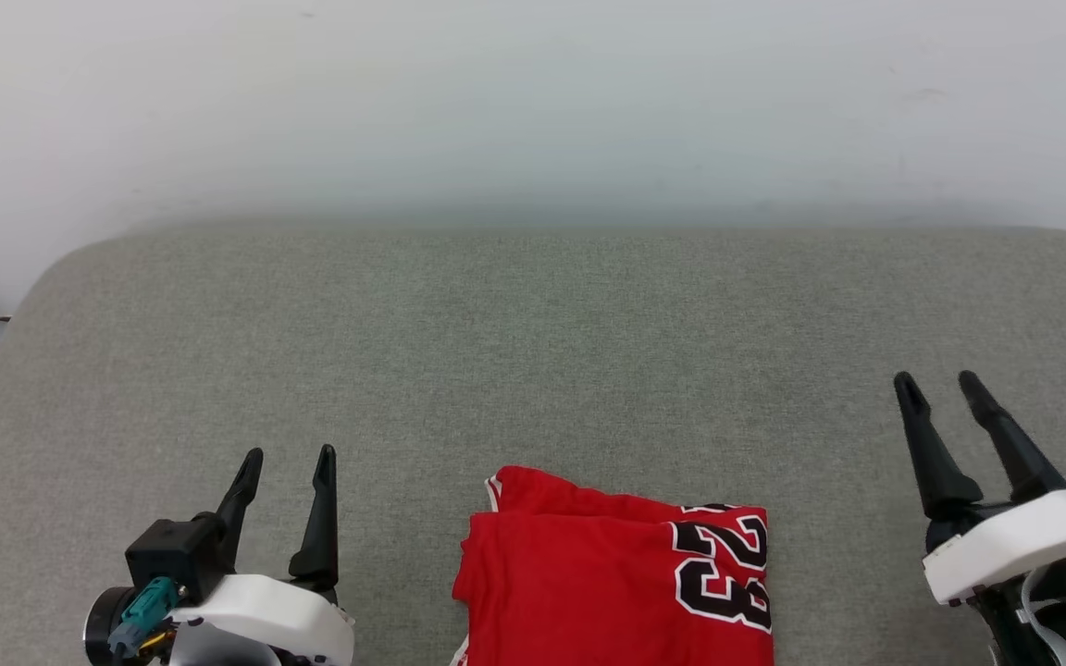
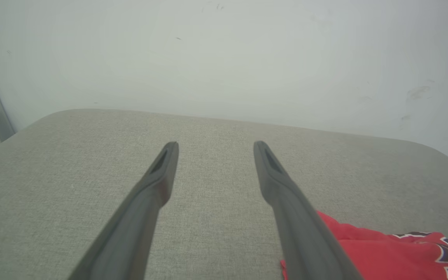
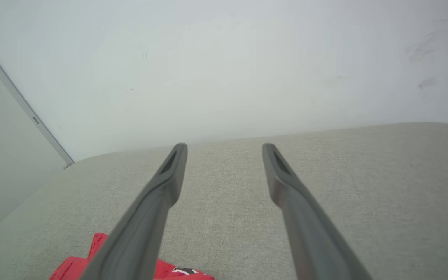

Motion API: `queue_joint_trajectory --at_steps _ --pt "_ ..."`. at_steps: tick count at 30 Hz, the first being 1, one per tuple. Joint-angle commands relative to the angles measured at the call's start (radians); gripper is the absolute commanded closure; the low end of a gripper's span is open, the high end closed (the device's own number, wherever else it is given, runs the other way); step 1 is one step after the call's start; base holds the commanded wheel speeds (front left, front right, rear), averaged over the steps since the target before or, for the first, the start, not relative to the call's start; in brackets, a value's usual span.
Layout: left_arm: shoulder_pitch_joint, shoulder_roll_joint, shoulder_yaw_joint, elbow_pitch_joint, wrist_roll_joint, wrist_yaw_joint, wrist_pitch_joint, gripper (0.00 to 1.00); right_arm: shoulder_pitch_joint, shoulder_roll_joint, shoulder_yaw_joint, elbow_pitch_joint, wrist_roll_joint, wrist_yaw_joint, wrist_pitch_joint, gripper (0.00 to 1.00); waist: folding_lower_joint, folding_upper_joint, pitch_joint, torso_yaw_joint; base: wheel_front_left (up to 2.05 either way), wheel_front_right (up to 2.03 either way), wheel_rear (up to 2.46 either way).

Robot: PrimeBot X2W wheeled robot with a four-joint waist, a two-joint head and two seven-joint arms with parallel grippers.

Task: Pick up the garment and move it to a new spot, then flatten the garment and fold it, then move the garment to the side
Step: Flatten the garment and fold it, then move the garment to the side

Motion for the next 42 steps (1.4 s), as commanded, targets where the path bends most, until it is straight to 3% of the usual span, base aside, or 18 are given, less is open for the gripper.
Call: queue_joint_trajectory --at_steps 1,9,23,33,42 --pt "0.008 0.003 0.006 0.003 0.005 0.002 -0.006 0.0 0.009 0.004 -0.009 -0.01 -0.014 -0.001 -0.003 0.0 0.0001 -0.0001 -0.01 -0.01 0.0 0.0 0.0" --pt "0.025 0.0 0.023 0.012 0.053 0.007 -0.008 0.0 0.132 0.052 -0.08 -0.123 -0.233 -0.001 -0.043 0.0 0.0001 -0.0001 -0.038 -0.027 0.0 0.0 0.0" --pt "0.091 -0.027 0.073 0.031 0.12 -0.018 -0.008 0.0 0.229 0.104 -0.073 -0.142 -0.291 -0.001 -0.059 0.0 0.0001 -0.0001 -0.064 -0.027 0.0 0.0 0.0" --pt "0.077 -0.049 0.094 0.041 0.138 -0.043 -0.008 0.0 0.236 0.119 -0.096 -0.166 -0.26 -0.001 0.002 0.0 0.0001 -0.0001 -0.056 -0.019 0.0 0.0 0.0" --pt "0.049 -0.07 0.108 0.032 0.166 -0.06 -0.008 0.0 0.251 0.069 -0.153 -0.049 -0.04 -0.001 0.245 0.0 0.0001 -0.0001 -0.025 0.019 0.0 0.0 0.0"
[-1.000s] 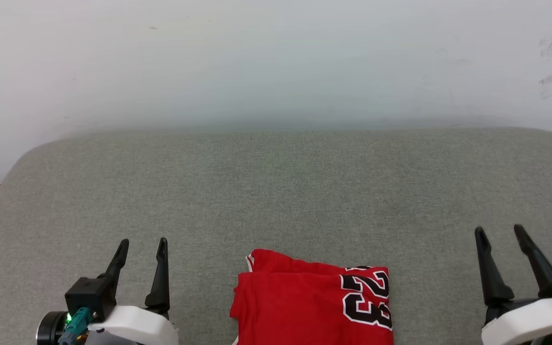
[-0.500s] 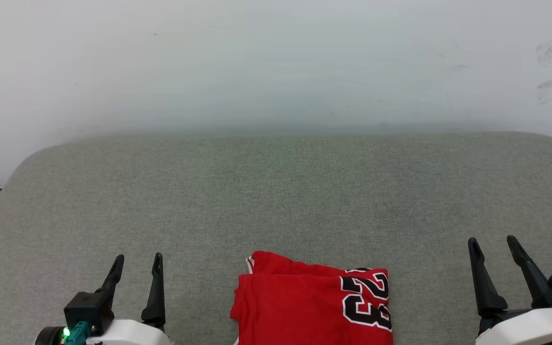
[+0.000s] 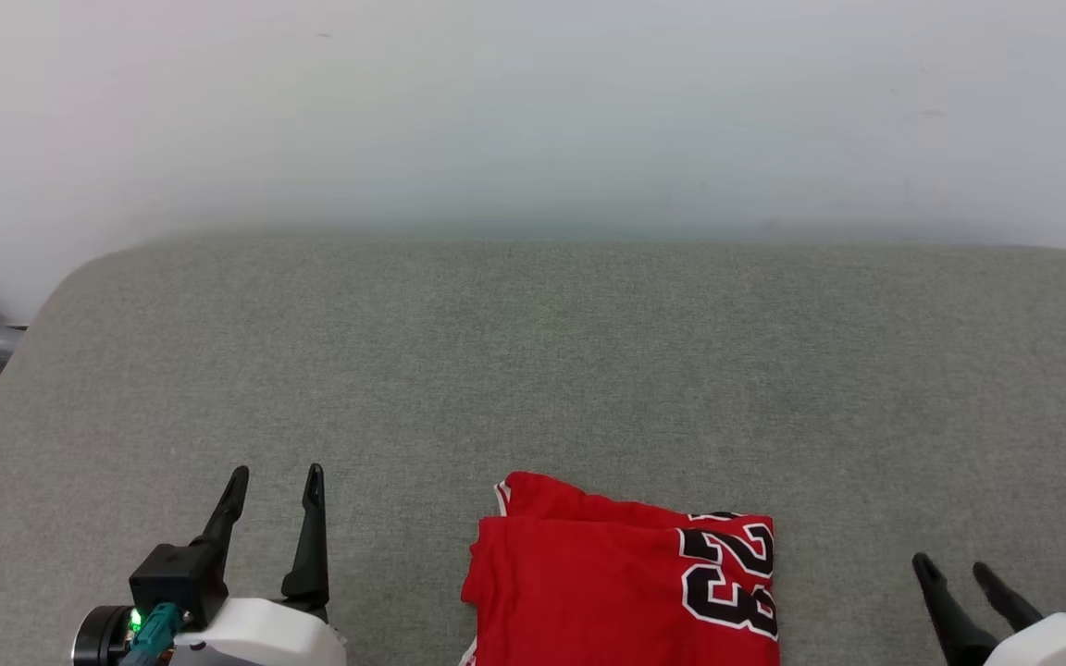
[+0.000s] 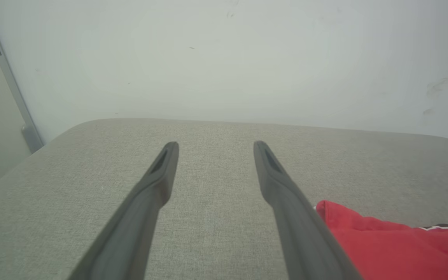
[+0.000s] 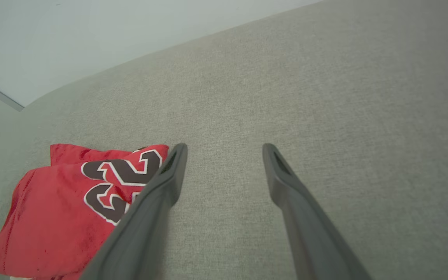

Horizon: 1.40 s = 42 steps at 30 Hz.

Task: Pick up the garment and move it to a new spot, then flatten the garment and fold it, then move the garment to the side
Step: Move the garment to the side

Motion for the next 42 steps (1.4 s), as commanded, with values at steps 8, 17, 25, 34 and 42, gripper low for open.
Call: queue_joint_trajectory --at_steps 8,17,25,34,42 --pt "-0.042 -0.033 0.014 -0.022 0.027 -0.025 -0.006 0.0 -0.044 -0.063 0.123 0.091 0.165 -0.001 0.189 0.0 0.0 -0.0001 0.075 0.056 0.0 0.0 0.0" --pt "-0.094 -0.076 0.032 -0.029 0.054 -0.054 -0.005 0.0 -0.163 -0.097 0.275 0.209 0.288 -0.001 0.254 0.0 0.0 -0.0001 0.173 0.108 0.0 0.0 0.0" --pt "-0.115 -0.109 0.056 -0.016 0.08 -0.084 -0.005 0.0 -0.202 -0.116 0.379 0.324 0.372 -0.002 0.315 0.38 0.0 -0.0001 0.214 0.126 0.0 0.0 0.0" --pt "-0.089 -0.133 0.079 0.011 0.1 -0.102 -0.005 0.0 -0.236 -0.157 0.433 0.34 0.417 -0.001 0.285 1.0 0.0 -0.0001 0.157 0.104 0.0 0.0 0.0" --pt "-0.047 -0.139 0.101 0.012 0.112 -0.107 -0.005 0.0 -0.275 -0.227 0.441 0.295 0.401 -0.001 0.253 1.0 0.0 -0.0001 0.086 0.025 0.0 0.0 0.0"
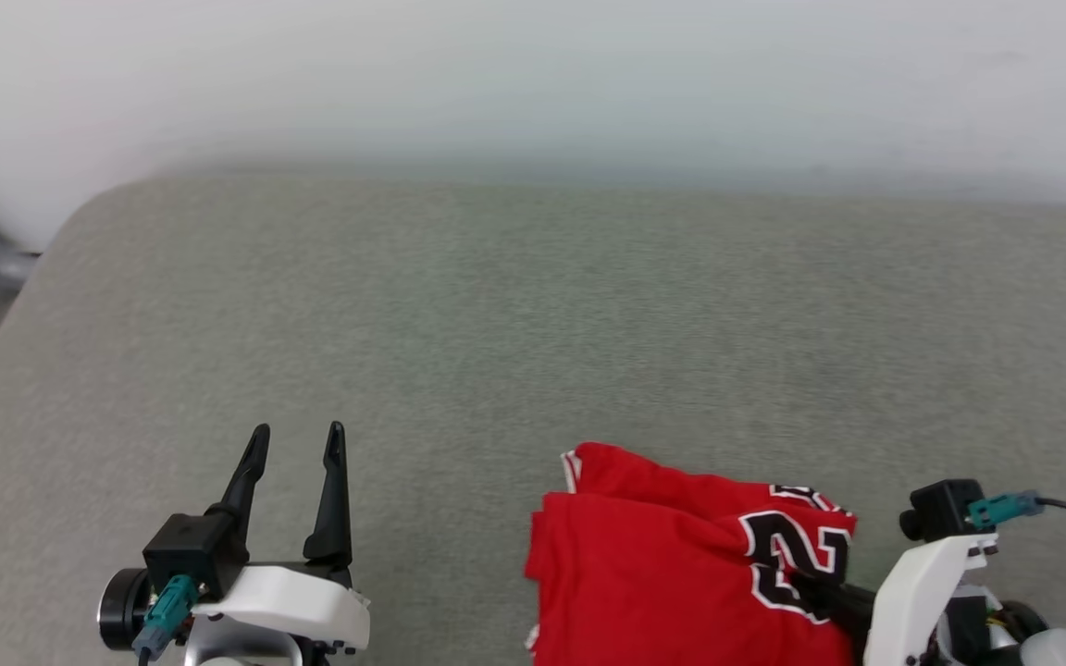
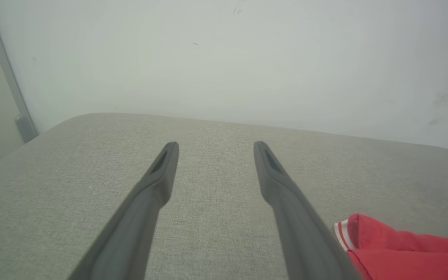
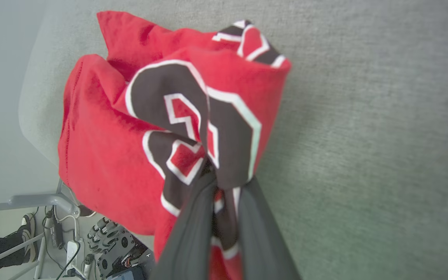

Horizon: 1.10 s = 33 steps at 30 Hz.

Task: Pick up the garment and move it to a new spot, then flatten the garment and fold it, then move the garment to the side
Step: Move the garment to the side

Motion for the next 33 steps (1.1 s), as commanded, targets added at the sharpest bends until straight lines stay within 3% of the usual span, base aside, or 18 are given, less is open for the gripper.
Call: queue_joint_trajectory --at_steps 1,10,19,26,33 --pt "0.013 -0.005 0.008 -0.006 0.004 -0.001 -0.002 0.0 -0.013 -0.021 -0.007 -0.005 -0.01 -0.001 0.0 1.0 0.0 0.0 -0.026 -0.05 0.0 0.0 0.0" --pt "0.01 0.005 0.013 -0.035 0.026 -0.004 -0.002 0.0 -0.075 -0.097 -0.072 -0.018 -0.082 -0.001 0.034 1.0 0.0 0.0 0.027 -0.256 0.0 0.0 0.0" --pt "-0.072 0.049 -0.001 -0.085 0.059 -0.023 0.023 0.0 -0.251 -0.083 -0.103 0.02 -0.127 -0.001 0.021 1.0 0.0 0.0 0.179 -0.462 0.0 0.0 0.0" --pt "-0.18 0.122 -0.014 -0.183 0.11 -0.044 0.1 0.0 -0.417 -0.092 -0.168 0.099 -0.176 -0.001 -0.046 1.0 0.0 0.0 0.351 -0.531 0.0 0.0 0.0" --pt "-0.266 0.188 -0.014 -0.313 0.154 -0.056 0.186 0.0 -0.574 -0.115 -0.267 0.225 -0.265 -0.001 -0.117 1.0 0.0 0.0 0.519 -0.541 0.0 0.0 0.0"
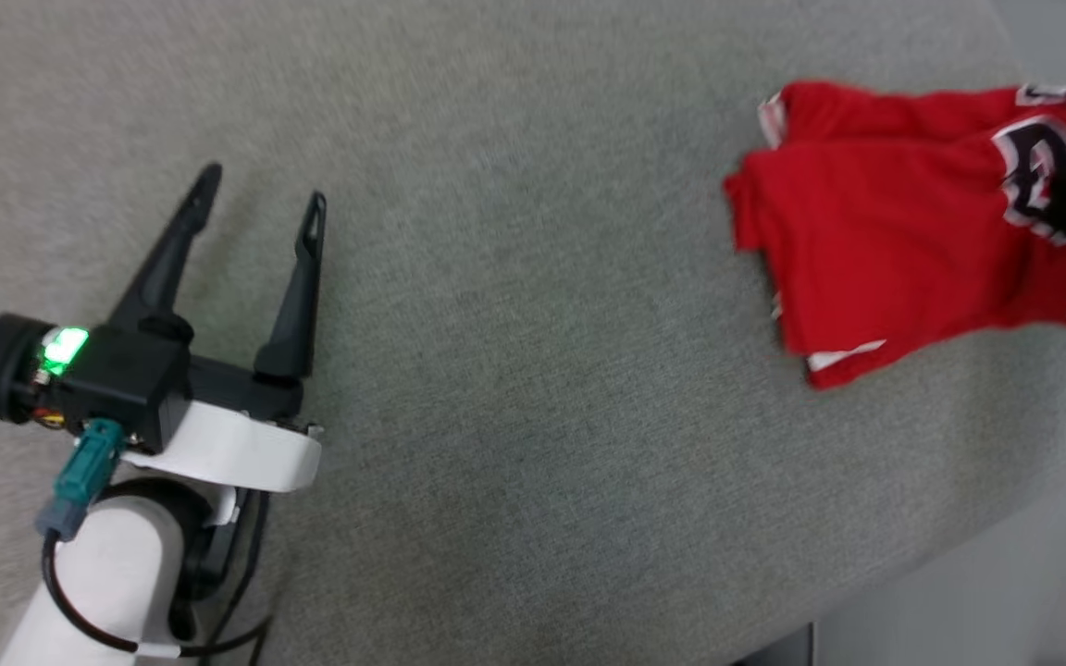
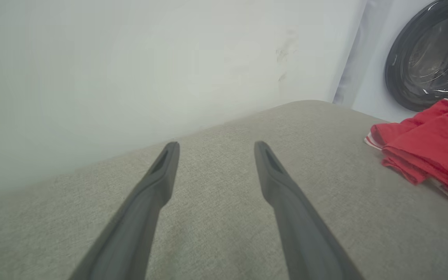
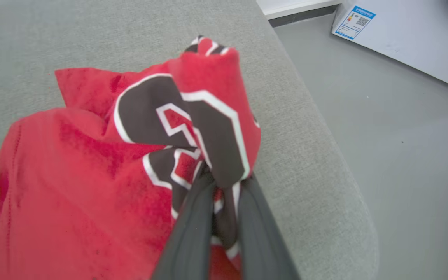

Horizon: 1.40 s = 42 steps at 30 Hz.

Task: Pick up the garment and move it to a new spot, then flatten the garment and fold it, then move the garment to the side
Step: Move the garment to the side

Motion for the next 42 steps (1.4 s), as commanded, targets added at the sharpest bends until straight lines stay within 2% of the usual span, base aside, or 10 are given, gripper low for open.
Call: queue_joint_trajectory --at_steps 1,5,6,12,13,14,20,26,33,42 --pt "-0.013 0.01 0.001 -0.015 0.007 -0.003 0.01 0.0 -0.029 -0.007 -0.012 0.01 -0.01 -0.001 -0.015 1.0 -0.0002 0.0 0.108 -0.027 0.0 0.0 0.0" --pt "-0.05 0.035 0.003 -0.081 0.023 -0.007 0.049 0.0 -0.101 -0.027 -0.071 0.089 -0.071 -0.001 -0.066 1.0 -0.0002 0.0 0.178 -0.016 0.0 0.0 0.0" --pt "-0.072 0.04 -0.001 -0.109 0.029 -0.01 0.065 0.0 -0.148 -0.039 -0.117 0.151 -0.132 -0.001 -0.114 1.0 -0.0002 0.0 0.205 -0.002 0.0 0.0 0.0" --pt "-0.092 0.034 -0.013 -0.136 0.03 -0.005 0.073 0.0 -0.231 -0.028 -0.219 0.283 -0.276 -0.001 -0.224 1.0 -0.0002 0.0 0.219 0.022 0.0 0.0 0.0" --pt "-0.095 0.032 -0.015 -0.136 0.029 -0.005 0.071 0.0 -0.242 -0.018 -0.235 0.301 -0.295 -0.001 -0.25 0.85 -0.0002 0.0 0.219 0.026 0.0 0.0 0.0" --pt "-0.098 0.03 -0.017 -0.135 0.024 -0.005 0.067 0.0 -0.262 -0.008 -0.254 0.336 -0.343 -0.001 -0.286 0.0 -0.0002 0.0 0.219 0.033 0.0 0.0 0.0" --pt "-0.088 0.02 -0.021 -0.106 0.013 0.003 0.046 0.0 -0.292 0.014 -0.321 0.392 -0.453 -0.001 -0.426 0.0 -0.0002 0.0 0.19 0.053 0.0 0.0 0.0" --pt "-0.037 -0.016 -0.028 -0.041 -0.018 0.017 -0.001 0.0 -0.236 0.045 -0.362 0.377 -0.513 -0.001 -0.562 0.0 -0.0002 0.0 0.087 0.088 0.0 0.0 0.0" --pt "0.049 -0.076 -0.036 0.058 -0.071 0.041 -0.065 0.0 -0.089 0.11 -0.356 0.267 -0.507 -0.001 -0.638 0.0 -0.0002 0.0 -0.058 0.146 0.0 0.0 0.0" --pt "0.139 -0.137 -0.043 0.178 -0.126 0.055 -0.13 0.0 0.146 0.173 -0.279 0.101 -0.438 -0.001 -0.653 0.0 -0.0002 0.0 -0.21 0.235 0.0 0.0 0.0"
